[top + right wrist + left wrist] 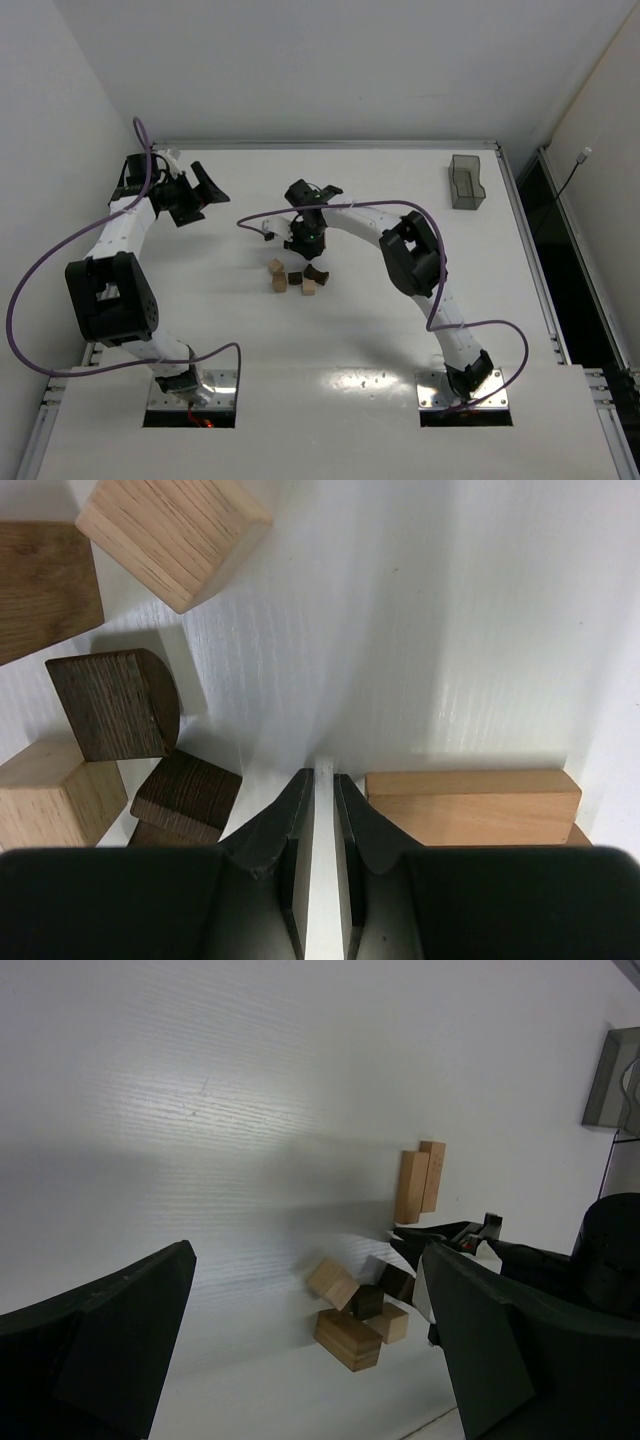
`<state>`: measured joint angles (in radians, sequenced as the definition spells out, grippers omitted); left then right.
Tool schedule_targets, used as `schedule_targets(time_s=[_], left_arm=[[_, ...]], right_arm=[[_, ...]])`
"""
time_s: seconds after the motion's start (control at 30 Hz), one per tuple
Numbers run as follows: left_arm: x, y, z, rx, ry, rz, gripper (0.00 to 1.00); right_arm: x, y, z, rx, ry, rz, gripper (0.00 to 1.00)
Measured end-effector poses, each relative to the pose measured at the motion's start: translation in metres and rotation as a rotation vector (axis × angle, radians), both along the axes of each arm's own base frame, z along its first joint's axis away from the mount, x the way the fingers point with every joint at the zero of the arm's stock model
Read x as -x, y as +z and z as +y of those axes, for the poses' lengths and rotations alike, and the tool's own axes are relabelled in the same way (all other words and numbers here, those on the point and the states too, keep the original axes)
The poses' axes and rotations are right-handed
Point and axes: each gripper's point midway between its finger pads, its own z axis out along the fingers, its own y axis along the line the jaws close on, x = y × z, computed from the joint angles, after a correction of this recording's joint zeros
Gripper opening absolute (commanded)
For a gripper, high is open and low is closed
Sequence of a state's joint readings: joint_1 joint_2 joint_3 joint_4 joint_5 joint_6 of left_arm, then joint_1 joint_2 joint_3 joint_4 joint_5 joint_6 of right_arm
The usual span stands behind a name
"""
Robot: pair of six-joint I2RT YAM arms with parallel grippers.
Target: Build the wood block tower
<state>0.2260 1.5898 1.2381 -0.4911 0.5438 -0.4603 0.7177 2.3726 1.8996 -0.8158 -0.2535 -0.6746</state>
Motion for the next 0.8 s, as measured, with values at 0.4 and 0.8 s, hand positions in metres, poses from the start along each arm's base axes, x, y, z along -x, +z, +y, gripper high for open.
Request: schedule_targets(time_s=[0.4,0.8], left_arm=[[-0.0018,-0.0045,-0.0022,0.022,-0.002,0.013,0.96],[-0.0022,-0.0054,-0.0032,0.027,-0.007,0.014,0.95]], right_arm=[[-0.0008,-0.0002,-0.0012,0.015,0.001,-0.012,0.18],[-0.0029,-0.0004,-0.0020,0.027,-0.001,-0.017,0.22]])
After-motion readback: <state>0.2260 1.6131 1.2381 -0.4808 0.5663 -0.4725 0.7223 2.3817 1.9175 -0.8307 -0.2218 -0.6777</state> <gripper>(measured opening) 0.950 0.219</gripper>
